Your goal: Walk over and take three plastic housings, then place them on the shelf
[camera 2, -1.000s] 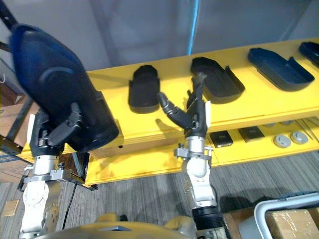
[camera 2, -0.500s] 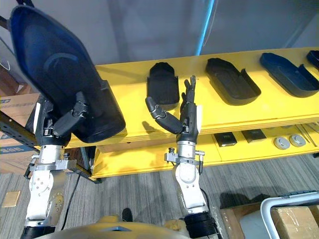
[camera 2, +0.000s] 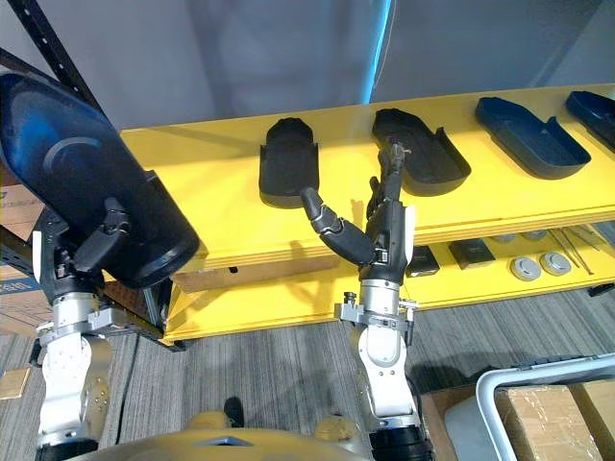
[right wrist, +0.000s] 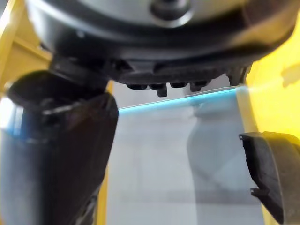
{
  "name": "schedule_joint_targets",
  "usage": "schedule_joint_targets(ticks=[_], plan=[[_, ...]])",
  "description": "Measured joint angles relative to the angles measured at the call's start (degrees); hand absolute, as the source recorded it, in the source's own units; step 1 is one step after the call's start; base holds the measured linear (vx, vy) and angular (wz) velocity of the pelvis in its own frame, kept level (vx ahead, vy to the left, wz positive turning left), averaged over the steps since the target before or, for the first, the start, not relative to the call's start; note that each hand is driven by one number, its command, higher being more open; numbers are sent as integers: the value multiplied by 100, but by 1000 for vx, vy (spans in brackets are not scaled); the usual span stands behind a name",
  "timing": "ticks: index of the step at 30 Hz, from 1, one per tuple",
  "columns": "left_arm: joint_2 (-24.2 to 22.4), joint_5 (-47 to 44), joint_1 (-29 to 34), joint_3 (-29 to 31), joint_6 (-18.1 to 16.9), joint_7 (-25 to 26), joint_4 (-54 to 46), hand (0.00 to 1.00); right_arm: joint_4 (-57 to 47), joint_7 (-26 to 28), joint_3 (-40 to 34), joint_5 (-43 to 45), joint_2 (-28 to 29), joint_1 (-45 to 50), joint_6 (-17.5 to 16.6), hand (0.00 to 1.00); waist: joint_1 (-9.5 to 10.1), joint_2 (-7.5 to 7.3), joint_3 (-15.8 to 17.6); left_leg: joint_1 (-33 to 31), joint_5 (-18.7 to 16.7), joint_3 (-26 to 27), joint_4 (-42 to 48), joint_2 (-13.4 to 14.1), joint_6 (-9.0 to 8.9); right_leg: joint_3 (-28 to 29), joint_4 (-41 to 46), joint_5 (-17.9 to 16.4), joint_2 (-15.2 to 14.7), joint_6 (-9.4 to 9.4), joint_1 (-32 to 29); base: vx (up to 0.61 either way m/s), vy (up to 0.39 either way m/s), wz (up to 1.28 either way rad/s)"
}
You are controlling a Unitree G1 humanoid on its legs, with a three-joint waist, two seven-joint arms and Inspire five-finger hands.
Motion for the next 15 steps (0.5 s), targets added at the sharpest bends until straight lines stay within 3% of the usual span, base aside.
schedule_joint_targets(ticks=[7, 12, 15], plan=[[632, -25, -320, 492, 72, 302, 591, 0, -135, -350, -388, -453, 40, 1195, 163, 100, -282, 43, -138, 234, 245, 443, -626, -97, -2, 380, 178, 9, -8, 101, -358, 14, 8, -26], [1056, -425, -617, 901, 141, 3, 1247, 0, 821, -518, -976, -641, -9, 1818, 364, 100, -506, 131, -230, 314, 277, 667, -793, -110, -1, 565, 232, 15, 5, 110, -516, 43, 10, -19], [1412, -792, -844, 1112, 201, -299, 1806, 0, 1468, -155, -1364, -322, -85, 2239, 438, 100, -589, 186, -241, 389, 276, 787, -826, -79, -1, 645, 246, 12, 47, 105, -530, 23, -11, -19]])
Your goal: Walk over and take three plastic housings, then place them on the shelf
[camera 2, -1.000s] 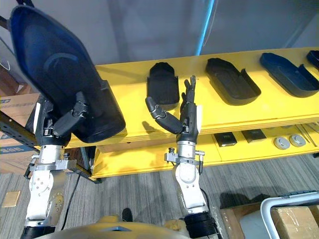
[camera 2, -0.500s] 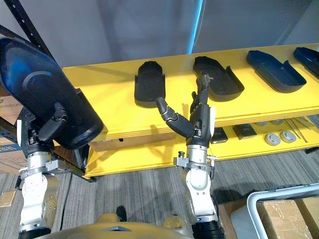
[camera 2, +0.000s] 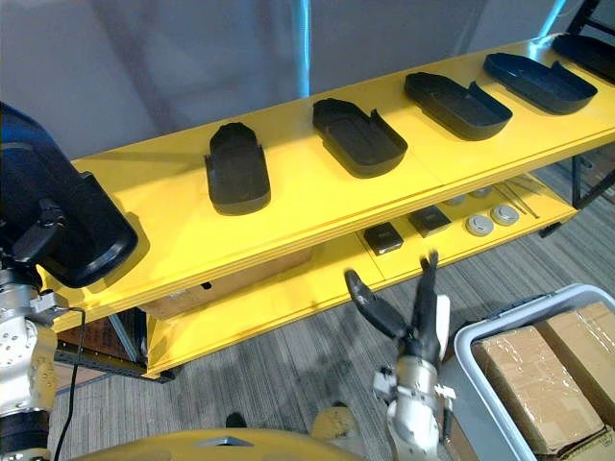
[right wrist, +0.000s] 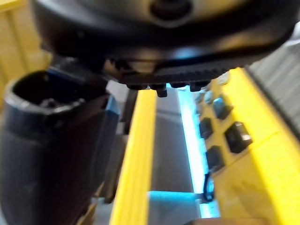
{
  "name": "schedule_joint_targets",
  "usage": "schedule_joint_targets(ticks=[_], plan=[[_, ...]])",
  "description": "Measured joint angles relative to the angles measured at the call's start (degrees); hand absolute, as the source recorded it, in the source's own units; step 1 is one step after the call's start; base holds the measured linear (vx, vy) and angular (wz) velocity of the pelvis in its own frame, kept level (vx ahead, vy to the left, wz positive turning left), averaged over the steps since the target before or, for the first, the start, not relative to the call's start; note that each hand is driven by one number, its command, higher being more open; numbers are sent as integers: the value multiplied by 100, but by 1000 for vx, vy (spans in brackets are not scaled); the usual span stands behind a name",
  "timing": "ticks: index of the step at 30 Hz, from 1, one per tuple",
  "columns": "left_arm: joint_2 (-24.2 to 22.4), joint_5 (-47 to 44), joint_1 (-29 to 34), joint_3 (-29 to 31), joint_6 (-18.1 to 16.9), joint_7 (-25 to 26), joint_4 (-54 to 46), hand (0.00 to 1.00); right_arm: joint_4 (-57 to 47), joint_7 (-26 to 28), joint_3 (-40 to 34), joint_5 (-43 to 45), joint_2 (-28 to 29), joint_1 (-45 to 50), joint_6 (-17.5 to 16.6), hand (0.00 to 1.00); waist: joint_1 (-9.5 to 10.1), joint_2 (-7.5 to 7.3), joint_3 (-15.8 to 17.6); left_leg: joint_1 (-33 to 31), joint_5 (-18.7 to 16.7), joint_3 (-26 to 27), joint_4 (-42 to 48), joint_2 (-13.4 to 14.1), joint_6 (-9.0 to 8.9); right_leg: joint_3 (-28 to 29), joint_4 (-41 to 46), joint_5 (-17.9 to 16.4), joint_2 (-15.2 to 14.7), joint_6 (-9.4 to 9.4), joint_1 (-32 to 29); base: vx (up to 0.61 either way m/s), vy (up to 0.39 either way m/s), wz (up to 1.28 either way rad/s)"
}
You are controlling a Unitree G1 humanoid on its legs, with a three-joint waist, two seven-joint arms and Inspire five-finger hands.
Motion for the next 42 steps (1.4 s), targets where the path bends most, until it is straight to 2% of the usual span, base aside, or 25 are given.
schedule_joint_targets(ticks=[2, 6, 8, 9, 13, 15, 18, 20, 23, 27, 34, 37, 42], plan=[[348, -397, -240, 141, 26, -159, 522, 0, 311, 358, -76, 121, -56, 309, 38, 100, -72, 15, -3, 27, 0, 85, 6, 32, 0, 58, 28, -10, 13, -14, -24, -23, -14, -16], [639, -813, -476, 122, 238, -312, 1058, 0, 1056, 748, 43, -88, -278, 450, 50, 100, -147, 10, 0, 68, -16, 150, 38, 32, -19, 113, 110, -22, 36, -22, -46, -57, -21, -11], [664, -913, -630, 87, 468, -404, 1349, 0, 1450, 887, 155, -93, -289, 378, 130, 100, -147, 11, 1, 89, -9, 153, 49, 22, -17, 113, 113, -16, 20, -11, -30, -78, -2, -1], [775, -1124, -776, -57, 747, -509, 1705, 0, 1967, 957, 283, -96, -290, 167, 218, 100, -146, 3, 8, 85, 15, 114, 43, 12, -6, 90, 114, -6, 9, 4, -20, -80, -6, 8], [1036, -1548, -916, -341, 1206, -683, 2289, 0, 2660, 1013, 400, -43, -287, -208, 534, 100, -130, 9, 61, -17, 62, 33, 35, 5, -13, 20, 100, -1, -4, 18, -83, -71, -7, 11], [1117, -1751, -1108, -393, 1449, -774, 2597, 0, 2895, 1013, 386, 59, -289, -305, 619, 100, -65, 17, 98, -92, 58, -24, 44, 4, -19, -13, 101, -8, -5, 39, -123, -44, -7, 14], [1478, -2055, -1239, -403, 1788, -1051, 2837, 0, 3039, 1013, 374, 126, -304, -412, 725, 100, -55, 27, 250, -120, 102, -79, 50, 8, -36, -52, 111, -5, -4, 40, -127, -20, -7, 9], [1704, -2077, -1263, -446, 2023, -1246, 2887, 0, 3086, 1018, 329, 124, -314, -475, 800, 100, -53, 97, 343, -113, 121, -74, 50, -5, -6, -49, 120, 0, -18, 34, -122, 0, 0, 0], [1778, -2127, -1404, -489, 2143, -1485, 2885, 0, 3083, 1092, 315, 125, -329, -542, 806, 100, -44, 170, 567, -168, 98, -70, 102, -27, -8, -37, 320, -35, -56, 12, -249, 0, 0, 0], [1779, -2201, -1795, -505, 2343, -1700, 2882, 0, 3057, 1173, 334, 120, -494, -744, 806, 100, -38, 174, 781, -396, 56, -76, 297, -16, -8, -41, 585, -107, -90, -8, -491, -8, -16, 1], [1913, -2227, -2416, -870, 2621, -2047, 2675, 0, 2828, 1147, 395, 121, -748, -968, 807, 100, -40, 67, 1080, -624, -101, -32, 569, 20, 11, -22, 823, -204, -119, -29, -704, 0, 0, 0], [1920, -2214, -2599, -870, 2669, -2056, 2621, 0, 2666, 1141, 438, 122, -759, -1020, 820, 100, -32, 48, 1144, -778, -159, 79, 652, 36, 60, -11, 848, -202, -146, -25, -835, 1, 0, 1], [2008, -2149, -3043, -873, 2739, -1964, 2620, 0, 2403, 1144, 509, 123, -759, -1144, 930, 100, 45, -25, 1434, -842, -337, 201, 857, 63, 70, 62, 880, -205, -213, -17, -853, 11, 4, -4]])
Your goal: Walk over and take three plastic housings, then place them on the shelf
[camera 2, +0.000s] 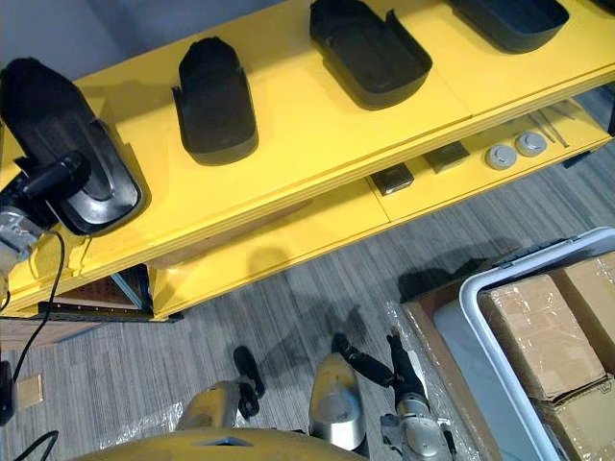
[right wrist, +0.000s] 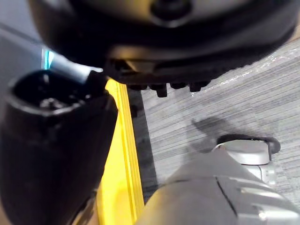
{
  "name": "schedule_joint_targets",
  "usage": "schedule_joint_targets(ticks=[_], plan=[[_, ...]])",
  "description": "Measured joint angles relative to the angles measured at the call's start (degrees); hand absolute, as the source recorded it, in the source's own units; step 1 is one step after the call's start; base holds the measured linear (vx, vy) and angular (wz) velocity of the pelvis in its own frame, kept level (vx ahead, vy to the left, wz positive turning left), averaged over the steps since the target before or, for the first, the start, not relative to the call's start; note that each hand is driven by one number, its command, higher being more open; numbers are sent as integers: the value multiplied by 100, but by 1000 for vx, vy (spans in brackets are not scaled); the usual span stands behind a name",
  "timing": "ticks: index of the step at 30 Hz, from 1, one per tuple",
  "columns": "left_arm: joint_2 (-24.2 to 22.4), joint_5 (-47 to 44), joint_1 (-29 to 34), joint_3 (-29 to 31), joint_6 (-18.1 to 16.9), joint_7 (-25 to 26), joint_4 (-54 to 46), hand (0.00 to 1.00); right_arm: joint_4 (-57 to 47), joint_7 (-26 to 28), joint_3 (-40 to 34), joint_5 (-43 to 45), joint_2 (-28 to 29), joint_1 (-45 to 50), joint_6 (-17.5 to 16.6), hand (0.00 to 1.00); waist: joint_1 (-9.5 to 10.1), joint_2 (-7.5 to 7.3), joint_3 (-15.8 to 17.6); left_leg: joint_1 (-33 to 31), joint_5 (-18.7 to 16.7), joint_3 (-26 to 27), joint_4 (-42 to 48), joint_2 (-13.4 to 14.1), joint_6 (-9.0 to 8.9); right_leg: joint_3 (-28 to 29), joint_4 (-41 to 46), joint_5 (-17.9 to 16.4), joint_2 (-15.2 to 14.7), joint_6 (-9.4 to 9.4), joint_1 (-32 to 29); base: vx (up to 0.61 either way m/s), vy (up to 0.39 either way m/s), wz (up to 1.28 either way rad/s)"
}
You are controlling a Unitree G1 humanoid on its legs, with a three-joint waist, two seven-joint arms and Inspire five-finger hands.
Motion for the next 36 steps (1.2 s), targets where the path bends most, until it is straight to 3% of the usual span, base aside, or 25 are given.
schedule_joint_targets(ticks=[12, 13, 21, 30, 36], plan=[[142, 757, -689, 230, 135, 565, 299, 0, -53, -72, 51, 18, 5, 11, 57, 100, 83, -123, 91, -398, -490, 54, 938, 266, -34, -57, -19, -16, 19, -5, 62, 27, 11, 2], [142, 822, -690, 268, 136, 593, 312, 100, -52, -86, 60, 37, 5, 11, 59, 100, 79, -124, 91, -407, -510, 54, 961, 272, -29, -61, -19, -23, 19, 1, 66, -30, -2, -3], [145, 1617, -695, 401, 169, 690, 404, 100, -44, -146, 212, 59, 9, 11, 122, 100, 90, -133, 93, -451, -694, 102, 1186, 362, 15, -55, -19, -39, 31, 9, 112, -1, 1, -1], [142, 2066, -696, 454, 184, 355, 539, 100, -30, -146, 212, 56, 70, 34, 234, 100, 79, -156, 74, -314, -809, 191, 1318, 394, -1, 20, -82, -33, 31, 18, 275, -1, 16, -5], [140, 2399, -694, 240, -22, 381, 545, 100, 26, -132, 211, 53, 89, 34, 232, 100, 73, -163, 45, -243, -882, 346, 1374, 459, 0, 76, -187, 1, 49, 67, 354, -6, 12, -6]])
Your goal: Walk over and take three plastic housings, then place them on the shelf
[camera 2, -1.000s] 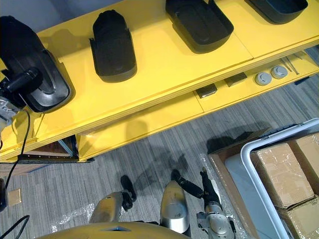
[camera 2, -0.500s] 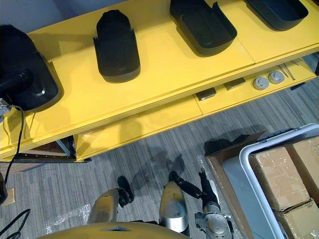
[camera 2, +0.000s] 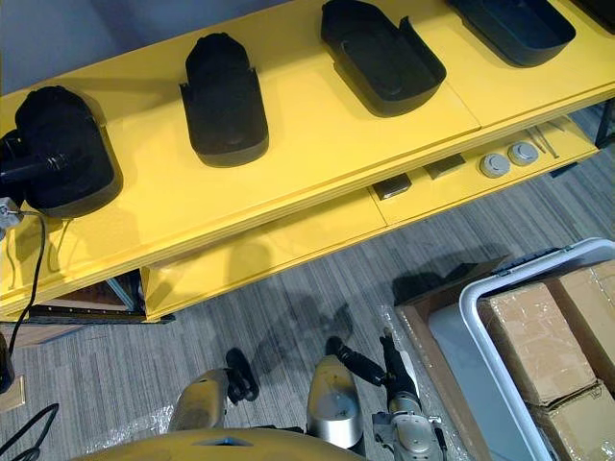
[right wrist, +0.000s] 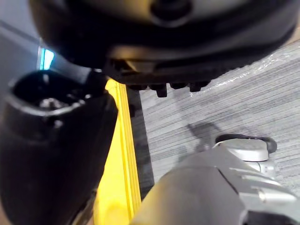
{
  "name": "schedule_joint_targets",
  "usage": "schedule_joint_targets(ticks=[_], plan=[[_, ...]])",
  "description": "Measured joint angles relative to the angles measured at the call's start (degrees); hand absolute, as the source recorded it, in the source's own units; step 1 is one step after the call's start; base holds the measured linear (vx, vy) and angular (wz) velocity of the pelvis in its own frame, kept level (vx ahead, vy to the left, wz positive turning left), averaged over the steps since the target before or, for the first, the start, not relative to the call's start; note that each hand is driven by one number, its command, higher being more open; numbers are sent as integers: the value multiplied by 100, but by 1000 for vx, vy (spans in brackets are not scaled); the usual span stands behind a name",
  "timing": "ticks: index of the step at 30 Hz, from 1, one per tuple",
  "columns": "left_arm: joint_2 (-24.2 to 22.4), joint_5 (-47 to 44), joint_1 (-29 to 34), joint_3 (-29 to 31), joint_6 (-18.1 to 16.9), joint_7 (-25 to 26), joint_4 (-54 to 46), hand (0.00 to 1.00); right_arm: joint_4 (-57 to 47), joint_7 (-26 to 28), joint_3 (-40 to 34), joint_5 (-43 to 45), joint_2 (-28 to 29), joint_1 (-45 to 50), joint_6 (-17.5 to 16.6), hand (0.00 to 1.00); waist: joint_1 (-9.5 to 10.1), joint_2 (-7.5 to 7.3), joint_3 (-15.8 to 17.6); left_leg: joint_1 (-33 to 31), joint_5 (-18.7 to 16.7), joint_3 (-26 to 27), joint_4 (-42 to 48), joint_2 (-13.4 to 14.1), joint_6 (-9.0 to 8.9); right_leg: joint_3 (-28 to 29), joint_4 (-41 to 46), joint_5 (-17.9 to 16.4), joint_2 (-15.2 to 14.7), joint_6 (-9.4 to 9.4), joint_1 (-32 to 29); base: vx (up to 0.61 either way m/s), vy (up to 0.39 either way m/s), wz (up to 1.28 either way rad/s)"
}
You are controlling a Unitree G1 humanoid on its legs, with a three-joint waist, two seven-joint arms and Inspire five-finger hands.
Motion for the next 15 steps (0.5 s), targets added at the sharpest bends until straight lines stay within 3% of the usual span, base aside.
schedule_joint_targets(ticks=[3, 9, 15], plan=[[2, 275, 1, -160, -15, 36, 0, 100, 67, 2, -16, -4, 51, 47, -1, 100, -10, -28, -51, 126, -4, 14, -26, 0, -16, -2, -68, 1, 5, 2, 144, 15, 7, -2], [6, 1155, 123, -763, 36, 111, -29, 100, 352, 16, -138, -11, 324, 220, -16, 100, -47, -183, -573, 631, 199, 22, -552, -180, -93, -48, -477, 32, -18, 29, 591, 73, -14, 3], [286, 1759, 120, -1034, 29, 164, -185, 100, 1068, 2, -465, -10, 494, 163, -29, 100, -174, -127, -776, 966, 572, -133, -1222, -377, -114, -249, -821, 155, -13, 22, 898, 25, -22, 12]])
